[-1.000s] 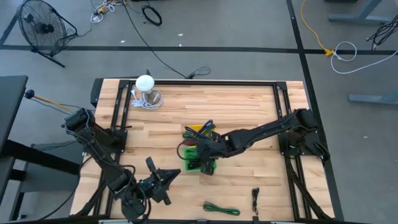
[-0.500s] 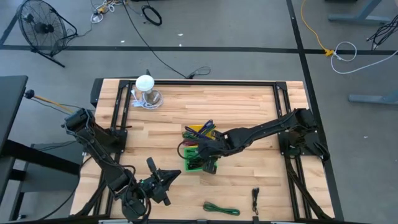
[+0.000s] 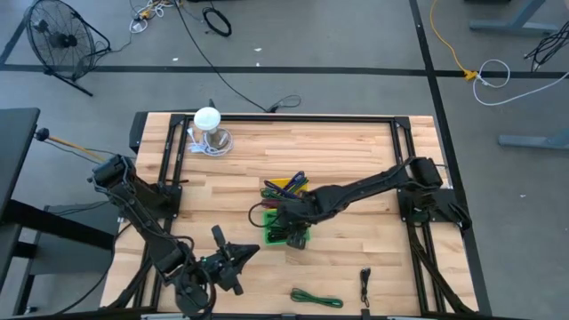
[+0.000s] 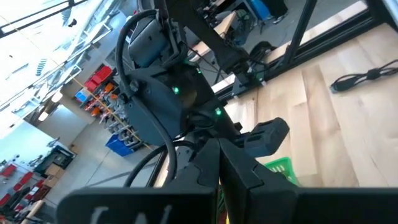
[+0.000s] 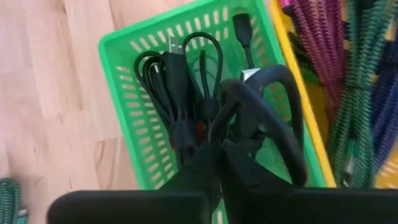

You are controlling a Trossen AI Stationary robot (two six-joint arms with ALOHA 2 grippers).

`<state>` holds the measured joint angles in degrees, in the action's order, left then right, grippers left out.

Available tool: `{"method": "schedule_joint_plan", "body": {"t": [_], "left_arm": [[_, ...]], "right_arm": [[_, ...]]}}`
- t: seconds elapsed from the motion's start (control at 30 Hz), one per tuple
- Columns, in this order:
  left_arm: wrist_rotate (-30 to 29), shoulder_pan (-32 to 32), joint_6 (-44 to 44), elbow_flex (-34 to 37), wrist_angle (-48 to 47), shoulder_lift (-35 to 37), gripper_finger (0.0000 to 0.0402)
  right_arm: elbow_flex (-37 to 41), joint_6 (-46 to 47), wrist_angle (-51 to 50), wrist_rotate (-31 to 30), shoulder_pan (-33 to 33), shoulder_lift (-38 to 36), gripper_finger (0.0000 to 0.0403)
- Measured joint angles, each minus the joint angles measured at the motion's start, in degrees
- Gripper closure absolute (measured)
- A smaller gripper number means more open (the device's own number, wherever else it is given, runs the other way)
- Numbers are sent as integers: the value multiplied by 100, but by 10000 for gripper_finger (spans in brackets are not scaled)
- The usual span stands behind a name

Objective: Pick & Place USB Port
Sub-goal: Put the black USB cable into the green bin

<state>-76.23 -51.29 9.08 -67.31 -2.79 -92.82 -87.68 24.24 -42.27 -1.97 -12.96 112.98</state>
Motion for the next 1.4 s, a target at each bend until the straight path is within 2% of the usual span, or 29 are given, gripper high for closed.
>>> {"method": "schedule_joint_plan", "body": {"t": [0.1,0.4,0.57,0.77,1.1,1.27,1.4], "left_arm": [[2,0,-104,0,-72,0,390],[2,0,-111,0,-104,0,390],[2,0,-111,0,-109,0,390],[2,0,-111,0,-116,0,390],[3,0,-246,0,-192,0,390],[2,-7,-395,0,-355,0,390],[4,-7,-415,0,-402,0,390]], "right_arm": [[11,-71,-43,164,51,23,361],[9,-190,116,146,134,-28,284],[9,-270,112,184,185,-38,259],[9,-398,3,482,207,-116,257],[2,-233,-753,365,314,-760,266],[2,127,-1261,350,147,-921,266],[2,329,-1448,613,-172,-914,266]]}}
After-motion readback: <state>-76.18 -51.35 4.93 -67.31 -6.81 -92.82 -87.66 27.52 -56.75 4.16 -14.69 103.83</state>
